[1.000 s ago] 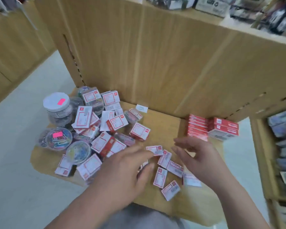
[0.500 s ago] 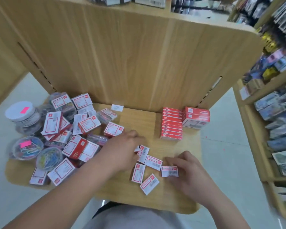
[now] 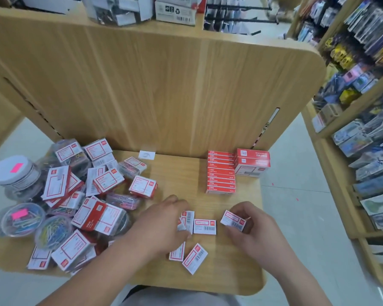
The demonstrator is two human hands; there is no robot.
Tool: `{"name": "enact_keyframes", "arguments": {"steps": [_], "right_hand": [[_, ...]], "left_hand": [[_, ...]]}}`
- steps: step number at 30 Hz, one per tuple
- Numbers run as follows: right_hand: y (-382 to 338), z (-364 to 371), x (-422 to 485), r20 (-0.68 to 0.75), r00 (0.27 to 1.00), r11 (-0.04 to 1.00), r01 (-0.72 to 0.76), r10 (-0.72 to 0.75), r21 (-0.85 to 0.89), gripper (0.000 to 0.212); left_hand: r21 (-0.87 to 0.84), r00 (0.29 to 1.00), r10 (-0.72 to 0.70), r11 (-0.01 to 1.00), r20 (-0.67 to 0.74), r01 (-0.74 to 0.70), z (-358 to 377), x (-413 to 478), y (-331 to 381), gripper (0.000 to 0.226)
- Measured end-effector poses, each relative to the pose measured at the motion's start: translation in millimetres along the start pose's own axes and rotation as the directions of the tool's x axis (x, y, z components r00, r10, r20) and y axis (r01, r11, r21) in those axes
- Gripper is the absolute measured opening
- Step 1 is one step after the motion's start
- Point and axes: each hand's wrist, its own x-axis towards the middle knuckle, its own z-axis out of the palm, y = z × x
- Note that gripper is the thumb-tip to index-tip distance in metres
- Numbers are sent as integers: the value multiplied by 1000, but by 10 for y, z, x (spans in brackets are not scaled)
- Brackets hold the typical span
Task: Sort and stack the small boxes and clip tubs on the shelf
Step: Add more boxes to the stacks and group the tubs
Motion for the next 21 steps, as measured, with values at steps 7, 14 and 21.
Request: {"name": "enact_keyframes", "arguments": {"steps": [7,14,21], "right_hand": [[-110,87,19,-45,995,958,-78,94,276,29],[-347,145,90,-15,997,885,-61,77,462,31],[-450,24,121,38,999,871,-45,30,489,34]], "left_hand": [[-101,985,-76,993,-153,61,73,-162,127,36],[-204,980,-117,976,-163,82,75,-186,104,64],[-426,960,-117,905,-255,-3,25,-217,64,48]]}}
